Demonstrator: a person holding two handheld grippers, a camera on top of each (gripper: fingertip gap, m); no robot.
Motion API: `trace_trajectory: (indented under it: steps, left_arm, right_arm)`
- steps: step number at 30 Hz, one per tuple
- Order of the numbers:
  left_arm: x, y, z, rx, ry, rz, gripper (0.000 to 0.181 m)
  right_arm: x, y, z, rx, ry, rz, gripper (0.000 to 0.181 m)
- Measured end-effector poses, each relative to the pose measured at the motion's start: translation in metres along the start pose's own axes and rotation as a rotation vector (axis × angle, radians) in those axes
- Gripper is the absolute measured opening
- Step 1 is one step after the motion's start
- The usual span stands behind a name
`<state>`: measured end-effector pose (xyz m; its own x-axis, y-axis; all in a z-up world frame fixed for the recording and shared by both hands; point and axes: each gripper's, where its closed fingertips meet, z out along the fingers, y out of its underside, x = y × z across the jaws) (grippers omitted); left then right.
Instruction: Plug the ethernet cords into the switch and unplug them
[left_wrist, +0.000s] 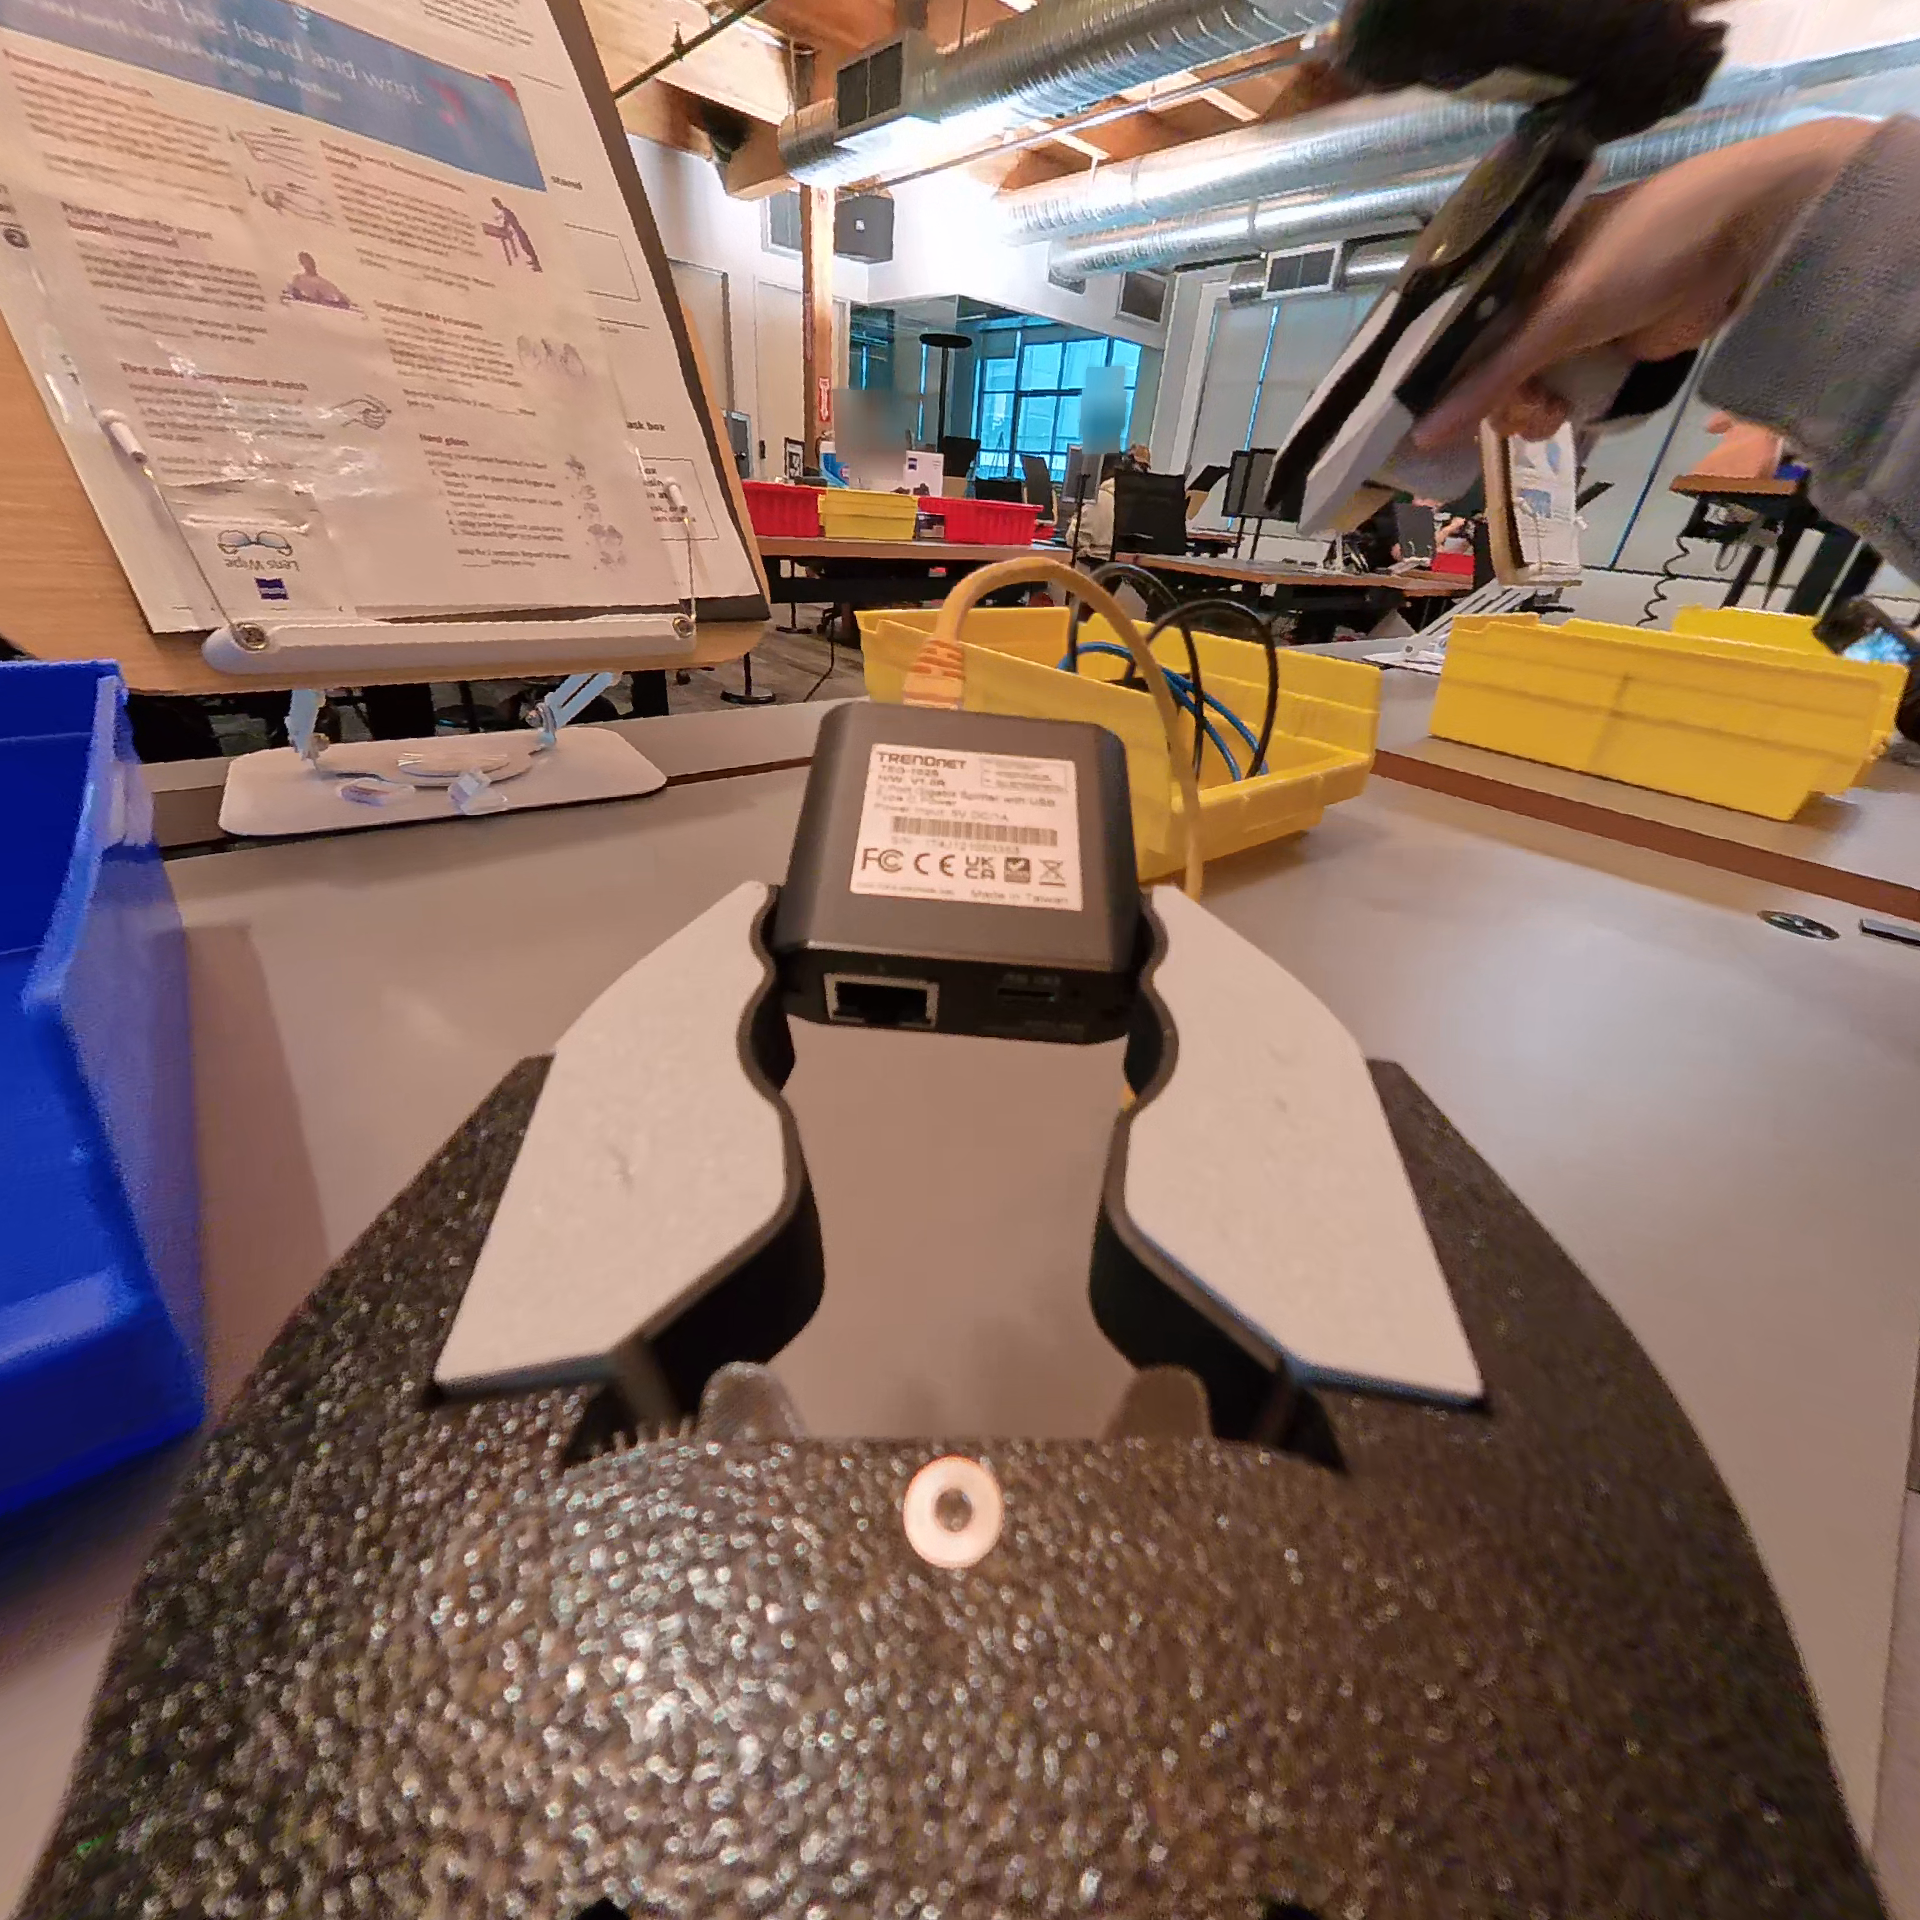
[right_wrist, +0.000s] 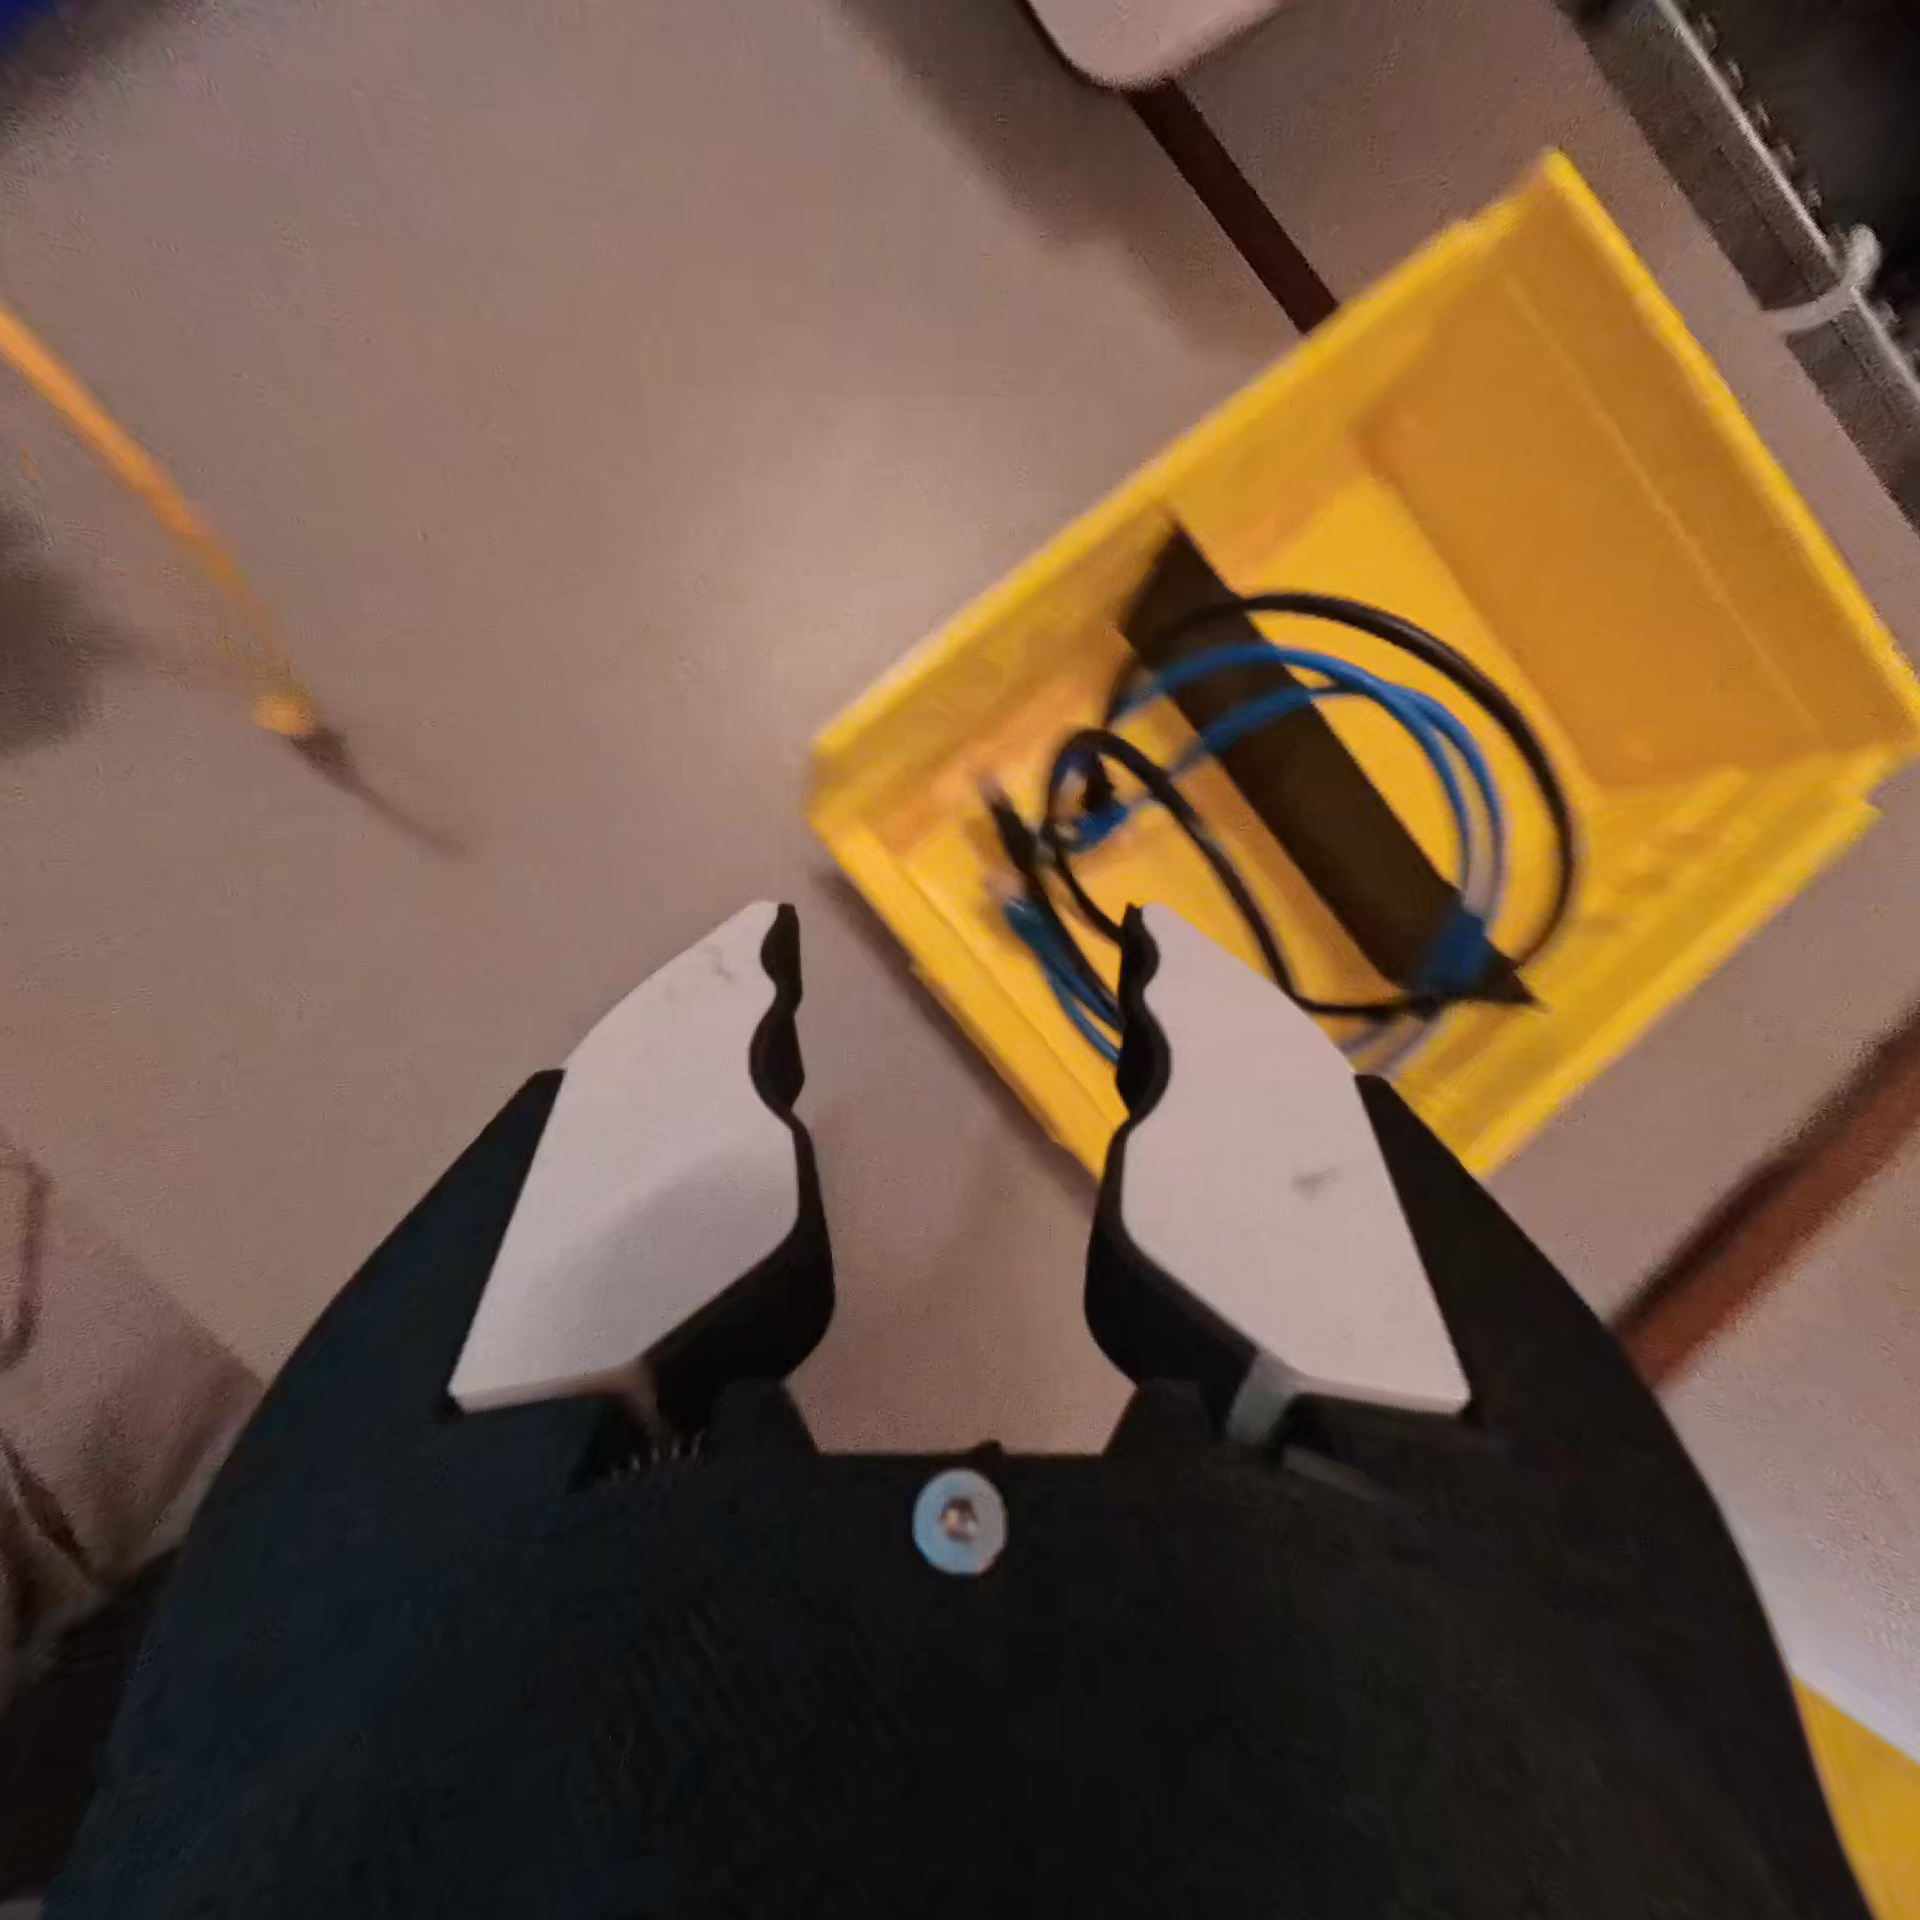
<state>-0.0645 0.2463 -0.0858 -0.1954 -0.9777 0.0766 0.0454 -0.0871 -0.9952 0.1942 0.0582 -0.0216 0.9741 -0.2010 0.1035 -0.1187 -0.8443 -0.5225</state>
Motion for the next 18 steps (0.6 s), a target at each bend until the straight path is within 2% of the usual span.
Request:
trace_trajectory:
  steps: [1,5,8,10,12,13,16,18]
  left_arm:
    - [0.002,0.001,0.001,-0.006,0.012,0.008,0.062]
    - [0.015,0.004,0.003,-0.033,0.078,0.059,0.062]
    - [0.027,0.008,0.003,-0.057,0.149,0.093,0.062]
    - [0.034,0.011,0.003,-0.081,0.195,0.098,0.062]
    - [0.039,0.013,0.002,-0.096,0.225,0.1,0.062]
    - [0.041,0.014,0.002,-0.1,0.241,0.104,0.062]
    - [0.048,0.016,0.002,-0.109,0.275,0.104,0.062]
    - [0.055,0.017,0.002,-0.12,0.303,0.104,0.062]
  right_arm:
    - [-0.037,-0.009,0.003,0.114,-0.088,0.004,0.055]
    - [-0.194,-0.035,0.015,0.567,-0.457,0.12,0.044]
    - [-0.257,-0.043,0.024,0.777,-0.646,0.347,0.036]
    - [-0.272,-0.049,0.032,0.872,-0.715,0.51,0.027]
    - [-0.275,-0.046,0.052,0.846,-0.722,0.639,0.03]
    - [-0.277,-0.045,0.059,0.829,-0.749,0.696,0.037]
    - [-0.276,-0.048,0.06,0.899,-0.834,0.835,0.039]
    - [-0.273,-0.048,0.058,0.945,-0.868,0.911,0.034]
